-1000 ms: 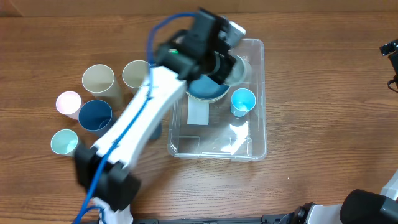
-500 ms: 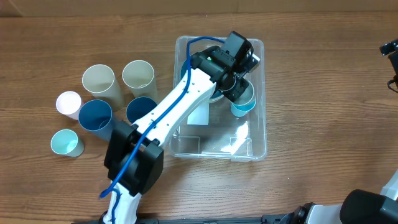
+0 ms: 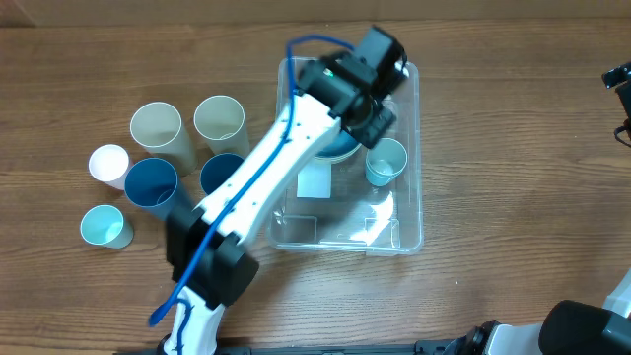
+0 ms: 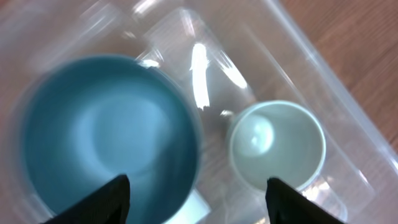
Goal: Pack container
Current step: 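Place the light blue cup in the container's right side, then move the left gripper back to the pink cup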
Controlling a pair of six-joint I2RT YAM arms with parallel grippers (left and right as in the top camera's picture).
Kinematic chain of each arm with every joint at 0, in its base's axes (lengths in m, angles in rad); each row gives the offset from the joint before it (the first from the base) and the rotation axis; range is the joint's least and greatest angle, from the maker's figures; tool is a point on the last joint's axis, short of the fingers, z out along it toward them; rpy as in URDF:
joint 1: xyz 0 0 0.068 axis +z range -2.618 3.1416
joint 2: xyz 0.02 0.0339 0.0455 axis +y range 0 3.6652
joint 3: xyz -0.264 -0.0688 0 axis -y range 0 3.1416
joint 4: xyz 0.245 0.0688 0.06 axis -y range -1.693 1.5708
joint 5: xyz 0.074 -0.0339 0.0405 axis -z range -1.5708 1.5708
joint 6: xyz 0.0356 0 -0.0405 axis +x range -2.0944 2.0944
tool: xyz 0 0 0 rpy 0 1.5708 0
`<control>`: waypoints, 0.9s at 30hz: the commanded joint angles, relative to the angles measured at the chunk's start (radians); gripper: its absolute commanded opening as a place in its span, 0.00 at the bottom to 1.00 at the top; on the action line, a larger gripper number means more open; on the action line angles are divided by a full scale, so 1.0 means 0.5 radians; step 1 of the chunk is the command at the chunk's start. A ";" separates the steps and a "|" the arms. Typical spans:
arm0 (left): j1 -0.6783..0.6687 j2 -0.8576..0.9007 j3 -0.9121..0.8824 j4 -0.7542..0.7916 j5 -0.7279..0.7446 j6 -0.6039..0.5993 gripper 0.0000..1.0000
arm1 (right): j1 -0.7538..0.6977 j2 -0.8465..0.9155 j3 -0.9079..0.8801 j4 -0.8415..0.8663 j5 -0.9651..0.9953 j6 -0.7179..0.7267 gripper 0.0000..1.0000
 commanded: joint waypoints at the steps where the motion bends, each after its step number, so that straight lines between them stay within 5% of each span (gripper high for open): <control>1: 0.177 -0.314 0.344 -0.372 -0.632 -0.362 0.74 | -0.003 -0.025 0.001 0.005 0.004 0.009 1.00; 6: 0.768 -0.507 0.366 -0.960 -0.819 -0.911 0.95 | -0.003 -0.025 0.001 0.004 0.004 0.009 1.00; 12: 1.733 -0.474 0.195 -0.997 -0.190 -0.908 0.93 | -0.003 -0.025 0.001 0.005 0.003 0.009 1.00; 18: 2.293 -0.459 -0.269 -0.694 0.021 -0.726 0.93 | -0.003 -0.025 0.001 0.005 0.004 0.009 1.00; 27: 2.389 -0.459 -1.276 0.164 0.153 -0.502 0.84 | -0.003 -0.025 0.001 0.005 0.004 0.009 1.00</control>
